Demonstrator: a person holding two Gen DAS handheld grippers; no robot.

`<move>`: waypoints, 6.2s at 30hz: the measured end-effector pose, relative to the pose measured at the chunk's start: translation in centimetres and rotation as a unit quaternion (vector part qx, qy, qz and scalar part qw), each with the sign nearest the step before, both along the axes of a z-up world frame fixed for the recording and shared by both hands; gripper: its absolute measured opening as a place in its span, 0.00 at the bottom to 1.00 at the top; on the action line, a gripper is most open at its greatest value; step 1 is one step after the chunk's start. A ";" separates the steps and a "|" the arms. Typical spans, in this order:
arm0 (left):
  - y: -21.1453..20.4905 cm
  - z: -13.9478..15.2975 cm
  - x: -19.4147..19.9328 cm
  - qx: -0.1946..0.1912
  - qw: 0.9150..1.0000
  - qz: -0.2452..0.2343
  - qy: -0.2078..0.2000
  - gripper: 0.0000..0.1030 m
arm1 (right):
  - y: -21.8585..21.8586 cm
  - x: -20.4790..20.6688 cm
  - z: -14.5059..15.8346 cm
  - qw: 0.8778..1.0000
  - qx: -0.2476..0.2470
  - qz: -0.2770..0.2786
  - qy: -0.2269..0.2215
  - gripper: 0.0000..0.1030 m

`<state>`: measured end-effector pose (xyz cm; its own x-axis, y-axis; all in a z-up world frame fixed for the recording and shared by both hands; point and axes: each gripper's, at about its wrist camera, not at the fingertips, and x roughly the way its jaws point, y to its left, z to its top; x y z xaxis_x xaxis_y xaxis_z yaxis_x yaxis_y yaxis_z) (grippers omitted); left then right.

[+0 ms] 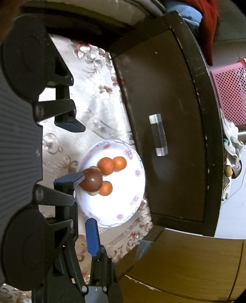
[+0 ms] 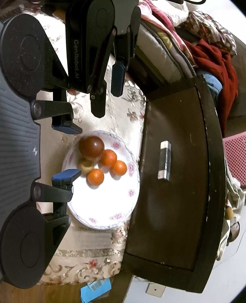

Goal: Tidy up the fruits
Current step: 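Open both tools to drop the tomato and tangerine into the bowl, then move both tools back toward the two red tomatoes on the cloth, then grasp a red tomato with the left tool while the right tool grasps the other, then carry both red tomatoes over the white bowl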

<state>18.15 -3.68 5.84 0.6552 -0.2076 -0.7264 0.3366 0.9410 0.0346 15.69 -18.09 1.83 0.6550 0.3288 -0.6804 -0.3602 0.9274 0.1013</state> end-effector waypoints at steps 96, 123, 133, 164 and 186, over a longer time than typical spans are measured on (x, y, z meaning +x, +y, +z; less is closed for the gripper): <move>2.3 -6.3 -6.1 0.026 0.990 -0.026 0.137 0.38 | 0.9 -6.3 -4.1 0.995 -0.022 0.039 0.088 0.20; 2.3 -7.2 -6.3 0.038 0.988 -0.043 0.143 0.48 | 2.6 -3.2 -5.9 0.994 -0.040 0.048 0.094 0.28; 2.2 -7.2 -6.5 0.039 0.989 -0.033 0.142 0.48 | 2.8 -3.4 -6.0 0.993 -0.050 0.053 0.095 0.28; 0.7 -5.8 -5.6 0.019 0.992 -0.045 0.119 0.38 | 2.6 -4.3 -4.2 0.994 -0.039 0.059 0.082 0.20; -0.3 -4.6 -4.7 0.021 0.994 -0.051 0.094 0.38 | 1.7 -4.2 -3.1 0.997 -0.029 0.038 0.063 0.20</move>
